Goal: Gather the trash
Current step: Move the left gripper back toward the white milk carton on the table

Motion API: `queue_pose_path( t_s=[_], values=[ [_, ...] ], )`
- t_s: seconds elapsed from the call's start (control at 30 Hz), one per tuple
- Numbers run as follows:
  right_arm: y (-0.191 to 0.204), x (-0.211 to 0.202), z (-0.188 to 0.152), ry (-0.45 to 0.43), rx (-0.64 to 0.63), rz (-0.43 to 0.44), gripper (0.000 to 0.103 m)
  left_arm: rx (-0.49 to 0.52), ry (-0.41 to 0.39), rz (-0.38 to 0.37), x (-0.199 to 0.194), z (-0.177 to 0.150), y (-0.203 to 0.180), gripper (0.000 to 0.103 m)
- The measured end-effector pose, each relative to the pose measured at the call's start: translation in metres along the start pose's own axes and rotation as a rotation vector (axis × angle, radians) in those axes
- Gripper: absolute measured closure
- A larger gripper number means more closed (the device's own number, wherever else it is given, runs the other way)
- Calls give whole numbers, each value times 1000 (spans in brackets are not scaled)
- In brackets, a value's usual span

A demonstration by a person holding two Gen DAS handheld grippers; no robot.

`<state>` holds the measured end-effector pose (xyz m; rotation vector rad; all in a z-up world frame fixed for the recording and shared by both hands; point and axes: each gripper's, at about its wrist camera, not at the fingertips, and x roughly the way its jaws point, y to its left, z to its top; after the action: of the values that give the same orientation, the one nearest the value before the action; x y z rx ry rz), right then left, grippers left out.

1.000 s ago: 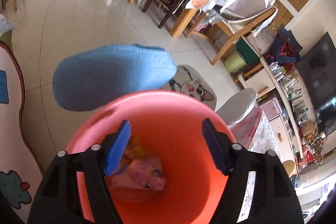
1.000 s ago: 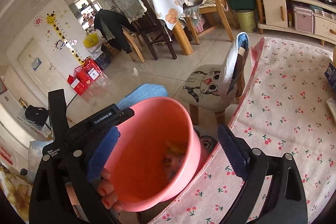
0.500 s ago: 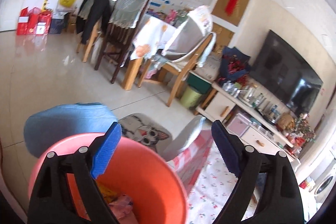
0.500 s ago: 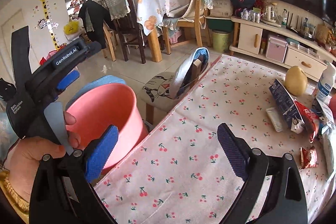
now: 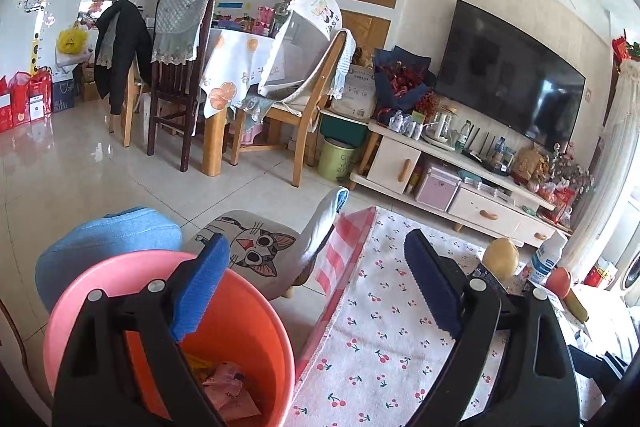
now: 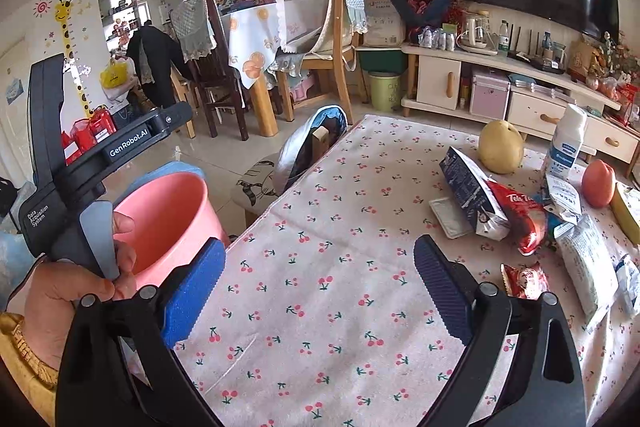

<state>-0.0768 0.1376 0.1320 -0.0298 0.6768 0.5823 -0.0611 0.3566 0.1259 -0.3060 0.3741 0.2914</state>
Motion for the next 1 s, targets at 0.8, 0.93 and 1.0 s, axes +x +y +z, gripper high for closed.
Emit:
queue_pose_path(
  t_s=[0.8, 0.93, 1.0],
  values=[
    [-121, -59, -33, -69, 171, -86, 5, 162, 137, -67, 5, -43, -111, 13],
    [-141, -69, -38, -79, 203, -105, 5, 180, 163, -103, 5, -51, -127, 13],
    [-151, -75, -40, -82, 220, -114, 5, 186, 167, -122, 4, -54, -134, 13]
  ],
)
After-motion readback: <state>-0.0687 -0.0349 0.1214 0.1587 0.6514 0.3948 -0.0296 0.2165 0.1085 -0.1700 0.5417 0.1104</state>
